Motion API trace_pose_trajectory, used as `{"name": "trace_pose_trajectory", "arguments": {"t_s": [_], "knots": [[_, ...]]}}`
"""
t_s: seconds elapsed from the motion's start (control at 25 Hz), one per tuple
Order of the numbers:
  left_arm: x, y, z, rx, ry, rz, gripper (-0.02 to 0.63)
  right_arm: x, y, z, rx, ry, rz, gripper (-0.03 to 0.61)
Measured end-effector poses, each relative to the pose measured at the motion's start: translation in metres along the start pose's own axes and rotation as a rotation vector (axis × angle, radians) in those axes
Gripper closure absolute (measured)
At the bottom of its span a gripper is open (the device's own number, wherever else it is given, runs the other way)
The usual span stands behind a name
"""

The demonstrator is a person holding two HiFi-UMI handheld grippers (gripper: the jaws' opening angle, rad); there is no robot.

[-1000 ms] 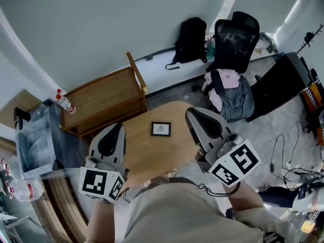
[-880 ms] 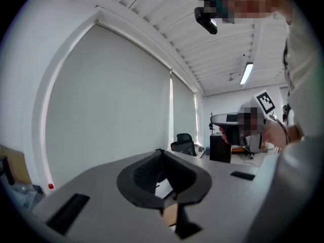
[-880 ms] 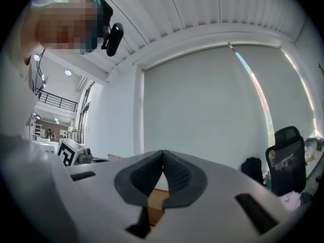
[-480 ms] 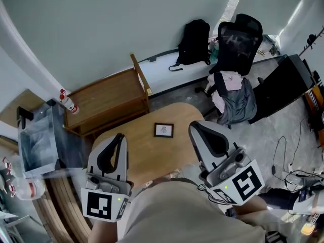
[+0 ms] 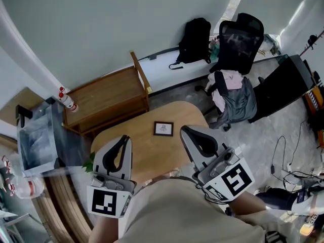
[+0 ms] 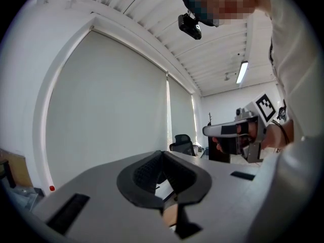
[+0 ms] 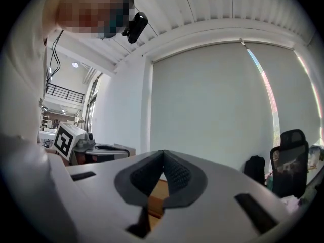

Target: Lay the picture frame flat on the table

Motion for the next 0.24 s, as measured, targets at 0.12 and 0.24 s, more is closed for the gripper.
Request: {"name": "trace_pose_trajectory", "arguments": {"t_s": [0.12, 0.24], "knots": [[0.0033, -0.0029, 0.0012, 0.006, -0.002, 0.008, 0.597, -0.0058, -0.0042, -0.0011, 0.003, -0.007, -0.004, 0.581], [0.0079, -0.0052, 0.0026, 0.011, -0.007, 0.014, 0.597, -0.0095, -0.0085, -0.0016, 0.003, -0.006, -0.010, 0.581]]}}
Point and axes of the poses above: the fingertips, and each gripper's own axes: y backward along the fingers, x to its left, z out of its top, the point moved 10 cm from there along y, backward along the fingers, and after that the axes turned 1 degree about y, right-handed, at the moved point
